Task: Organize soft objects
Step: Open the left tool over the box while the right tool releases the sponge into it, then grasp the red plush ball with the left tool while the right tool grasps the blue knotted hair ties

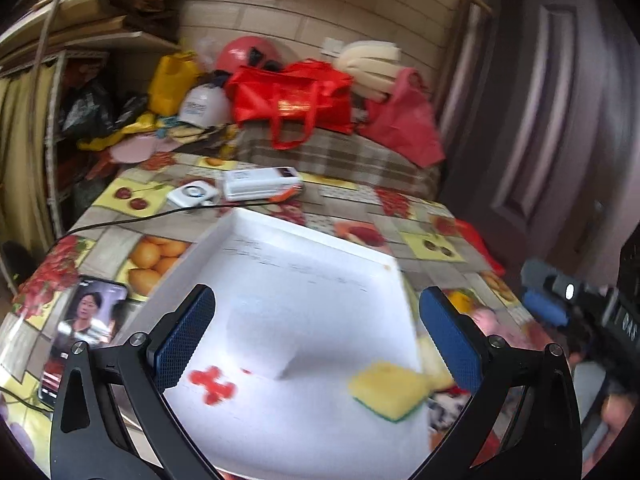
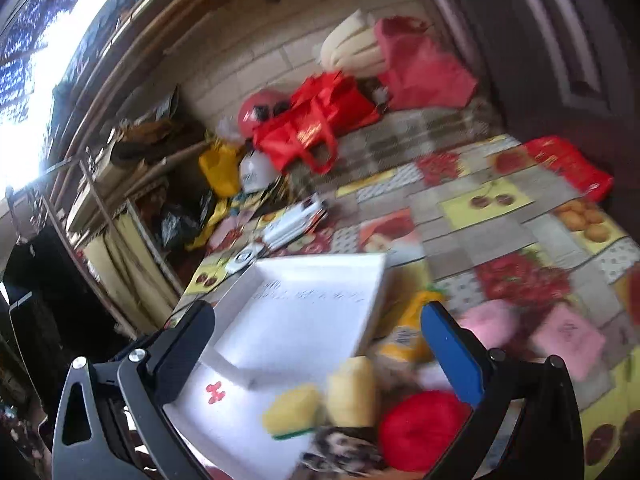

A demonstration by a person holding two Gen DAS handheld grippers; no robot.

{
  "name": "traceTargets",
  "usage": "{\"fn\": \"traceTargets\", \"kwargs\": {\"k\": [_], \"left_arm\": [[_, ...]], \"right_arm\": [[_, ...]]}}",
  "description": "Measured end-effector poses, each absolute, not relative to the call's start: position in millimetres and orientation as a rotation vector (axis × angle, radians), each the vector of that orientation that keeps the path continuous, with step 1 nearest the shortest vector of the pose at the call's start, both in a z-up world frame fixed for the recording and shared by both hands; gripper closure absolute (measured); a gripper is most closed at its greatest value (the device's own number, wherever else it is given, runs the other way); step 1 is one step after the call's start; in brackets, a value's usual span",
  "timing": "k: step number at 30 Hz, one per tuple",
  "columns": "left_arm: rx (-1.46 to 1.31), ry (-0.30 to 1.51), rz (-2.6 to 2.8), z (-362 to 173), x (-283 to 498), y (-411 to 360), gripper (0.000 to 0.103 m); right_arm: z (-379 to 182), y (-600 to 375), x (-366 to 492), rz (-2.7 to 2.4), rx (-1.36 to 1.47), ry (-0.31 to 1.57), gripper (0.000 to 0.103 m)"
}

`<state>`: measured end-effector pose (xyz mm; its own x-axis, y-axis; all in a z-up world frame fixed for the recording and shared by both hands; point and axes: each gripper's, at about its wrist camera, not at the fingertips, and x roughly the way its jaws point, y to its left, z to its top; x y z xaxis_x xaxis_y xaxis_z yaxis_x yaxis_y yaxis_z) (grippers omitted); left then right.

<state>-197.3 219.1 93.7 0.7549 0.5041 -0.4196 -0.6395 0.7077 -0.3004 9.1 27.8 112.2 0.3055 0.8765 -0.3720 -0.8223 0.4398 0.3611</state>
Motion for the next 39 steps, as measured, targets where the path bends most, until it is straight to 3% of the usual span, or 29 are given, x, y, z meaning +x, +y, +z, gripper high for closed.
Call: {"fn": "traceTargets", "kwargs": {"k": [8, 23, 29, 31, 39], "left_arm": [[-0.359, 0.375, 0.482, 95.2, -172.3, 172.3, 0.000], [-0.149, 0.596, 0.222, 60.8, -138.2, 102.7, 0.000], [-0.102, 0.669, 0.214, 51.9, -122.0, 93.0, 0.001], [-0.091, 0.677, 0.210, 51.6, -116.5, 89.9, 0.001], [0.001, 0.669, 0.135, 66.7, -84.0, 67.4, 0.001]], "right_arm": [[109.4, -39.0, 43.5, 0.957, 0.102, 0.509, 0.000], [32.6, -46.1, 47.7, 1.033, -0.320, 0.701, 0.001], [11.8, -20.7, 36.7, 1.055, -0.467, 0.727, 0.035], [7.3, -18.2, 35.3, 1.049, -0.499, 0.732, 0.067], [5.5, -46.5, 45.6, 1.068, -0.402, 0.769, 0.070]]}}
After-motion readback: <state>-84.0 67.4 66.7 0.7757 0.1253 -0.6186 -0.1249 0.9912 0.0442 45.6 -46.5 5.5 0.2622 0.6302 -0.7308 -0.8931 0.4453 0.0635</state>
